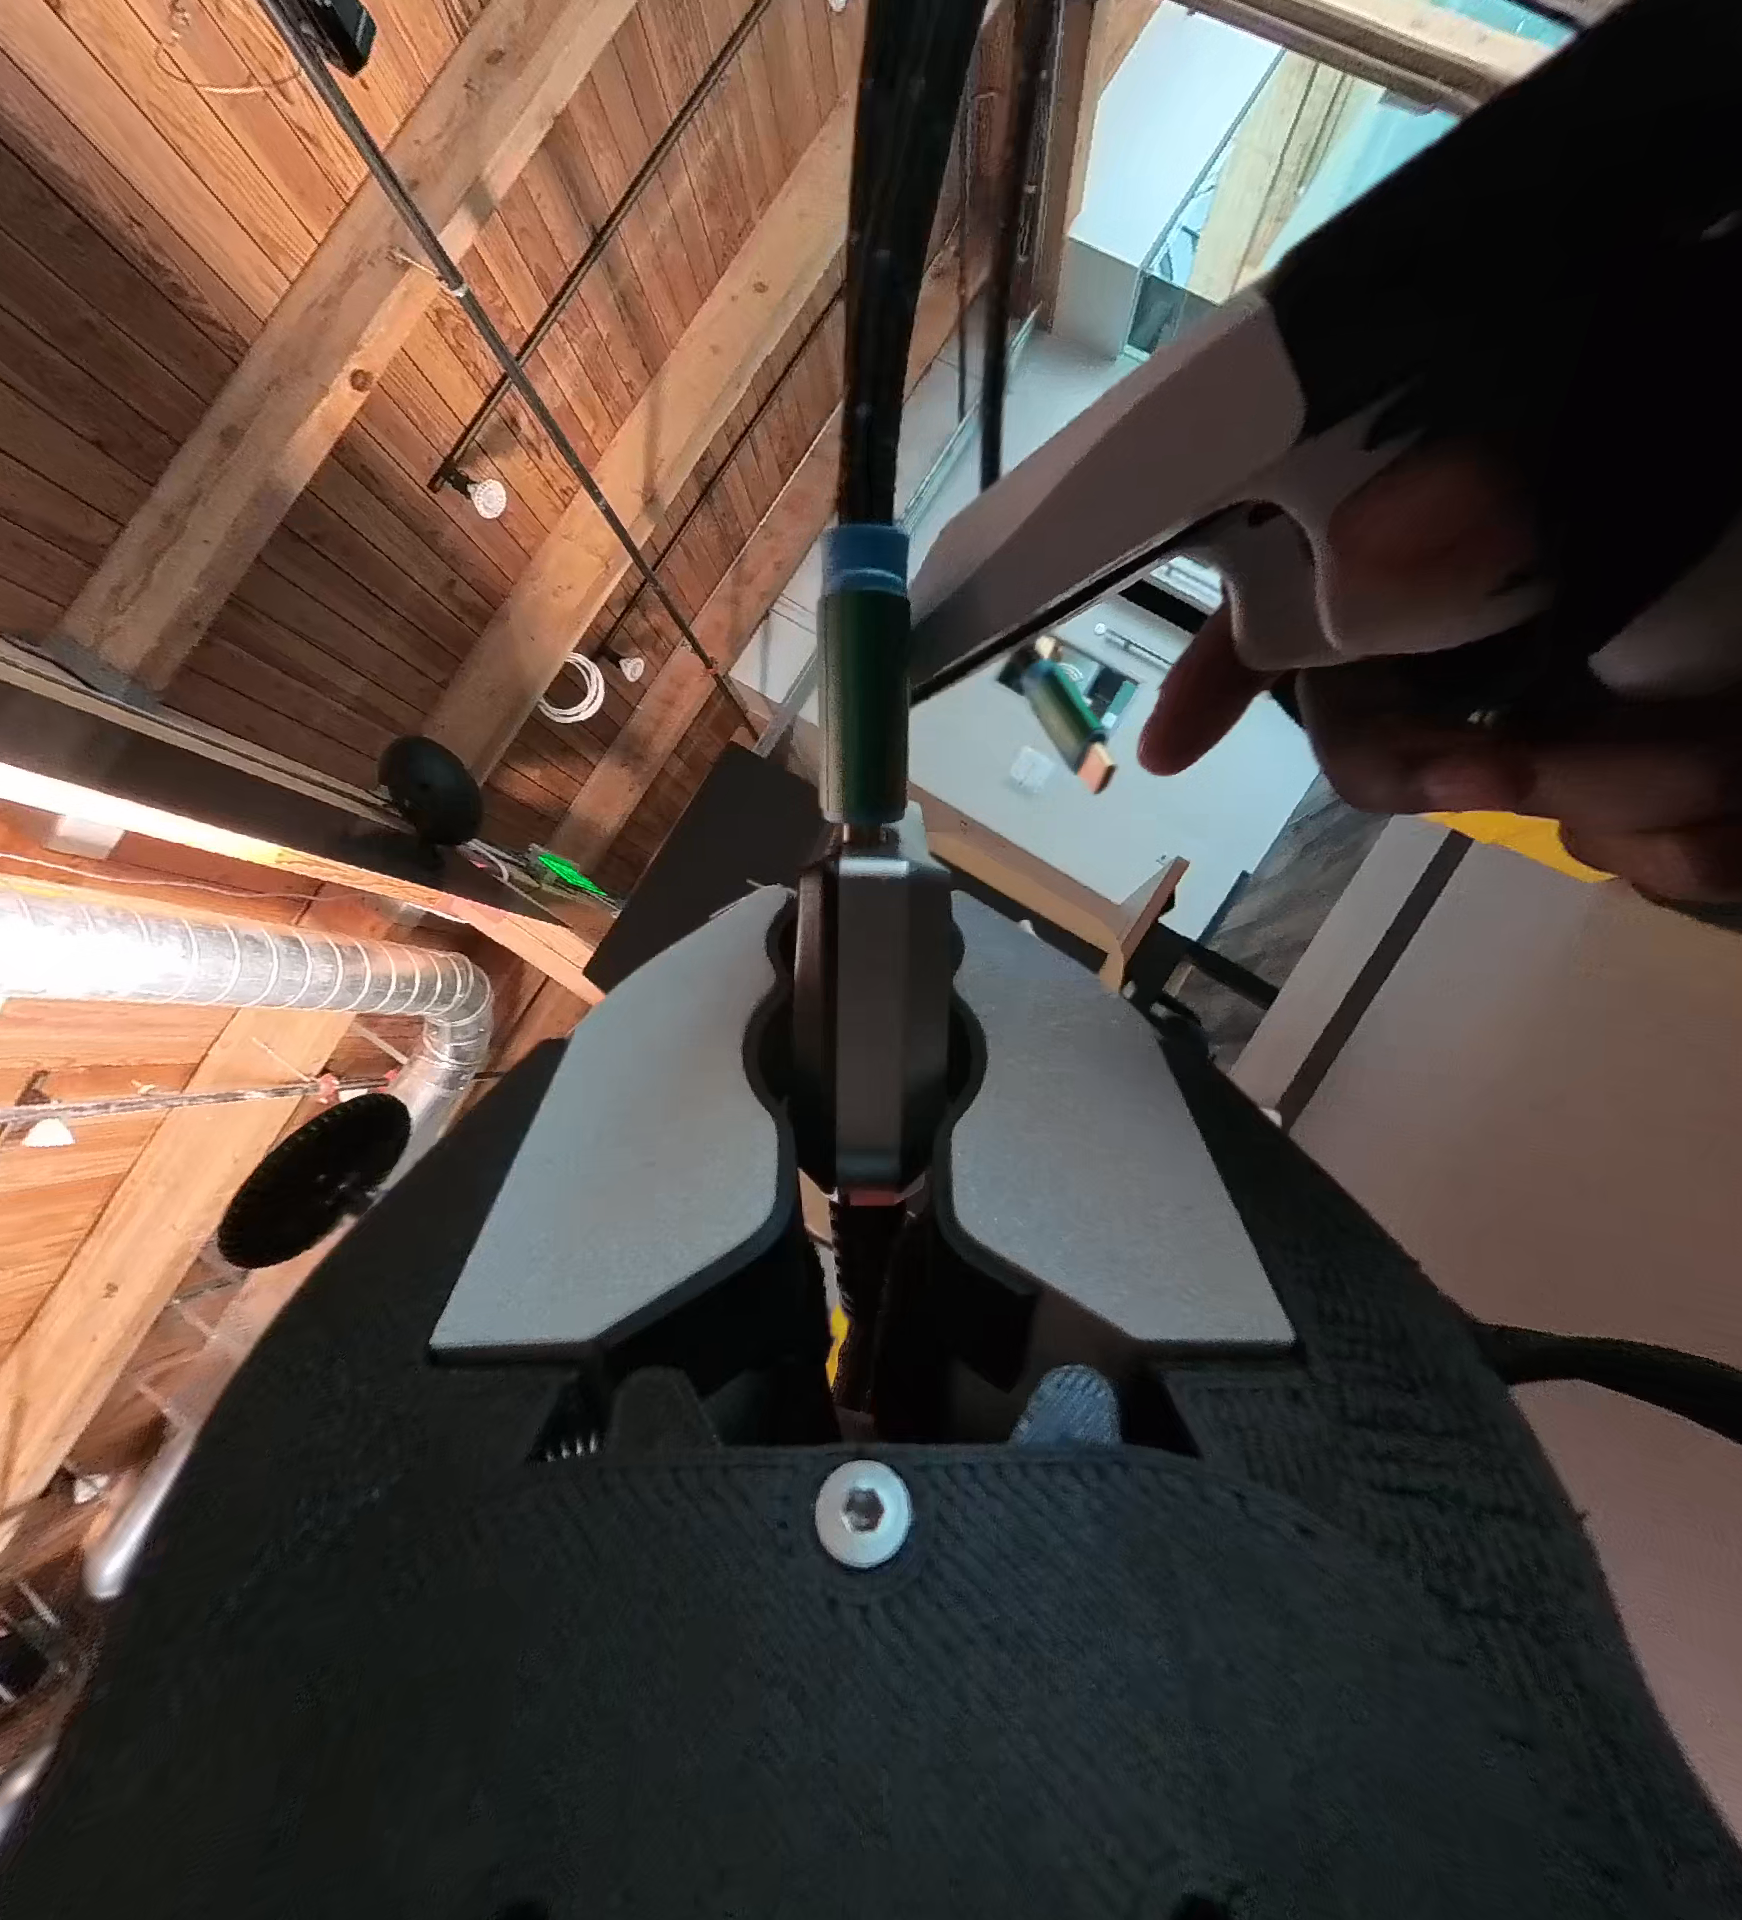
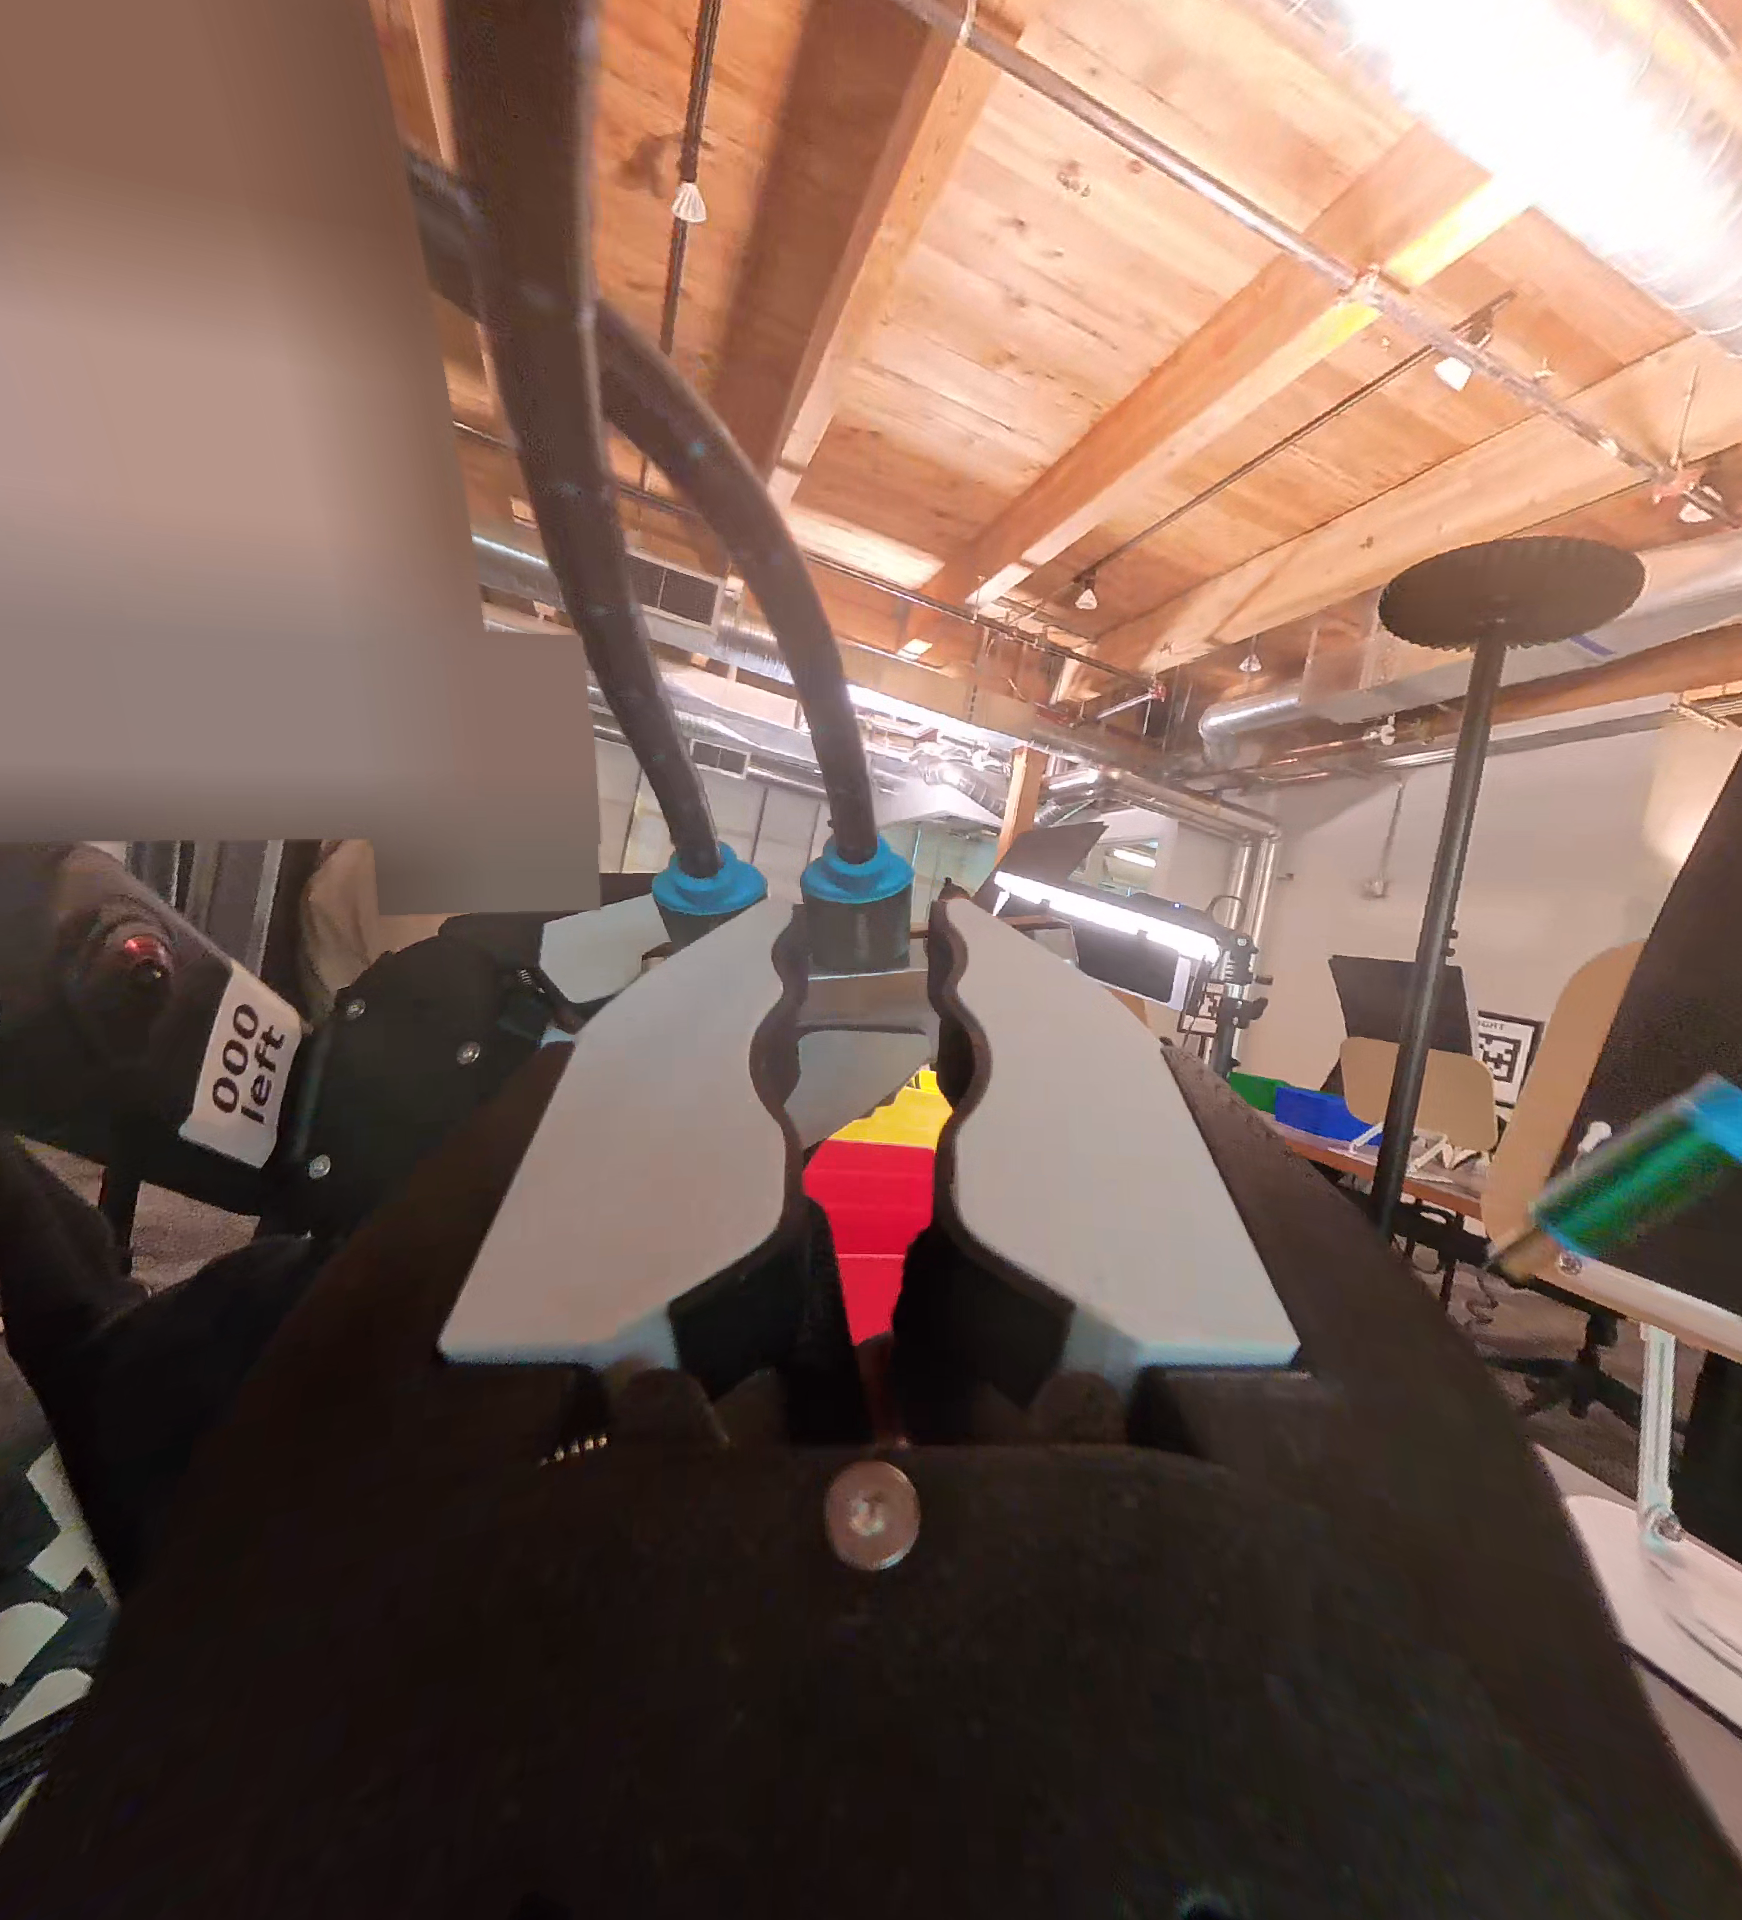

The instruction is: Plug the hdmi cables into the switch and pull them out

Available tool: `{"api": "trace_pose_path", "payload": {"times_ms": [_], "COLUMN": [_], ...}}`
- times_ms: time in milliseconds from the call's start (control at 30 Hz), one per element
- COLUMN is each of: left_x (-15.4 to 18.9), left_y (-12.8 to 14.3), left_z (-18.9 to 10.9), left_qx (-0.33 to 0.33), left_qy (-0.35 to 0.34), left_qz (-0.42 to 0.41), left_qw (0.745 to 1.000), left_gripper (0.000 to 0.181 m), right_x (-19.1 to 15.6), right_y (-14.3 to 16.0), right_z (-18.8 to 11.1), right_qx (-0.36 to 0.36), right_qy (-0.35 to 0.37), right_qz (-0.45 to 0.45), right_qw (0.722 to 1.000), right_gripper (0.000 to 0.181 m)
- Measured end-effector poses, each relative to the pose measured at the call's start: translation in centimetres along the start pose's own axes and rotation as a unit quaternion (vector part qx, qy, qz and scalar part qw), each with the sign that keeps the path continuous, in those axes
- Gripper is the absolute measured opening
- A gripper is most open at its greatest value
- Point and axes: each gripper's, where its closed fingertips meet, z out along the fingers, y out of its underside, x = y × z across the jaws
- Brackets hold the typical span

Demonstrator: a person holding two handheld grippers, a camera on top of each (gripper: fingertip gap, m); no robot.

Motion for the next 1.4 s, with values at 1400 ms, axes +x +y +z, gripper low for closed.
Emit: {"api": "trace_pose_path", "payload": {"times_ms": [1400], "left_x": [12.6], "left_y": [12.3], "left_z": [-0.5], "left_qx": [-0.199], "left_qy": [0.240], "left_qz": [-0.286], "left_qw": [0.906], "left_gripper": [0.023], "right_x": [6.0], "right_y": [-4.4], "right_z": [-2.4], "right_qx": [0.023], "right_qy": [0.159], "right_qz": [-0.040], "right_qw": [0.986], "right_gripper": [0.003]}}
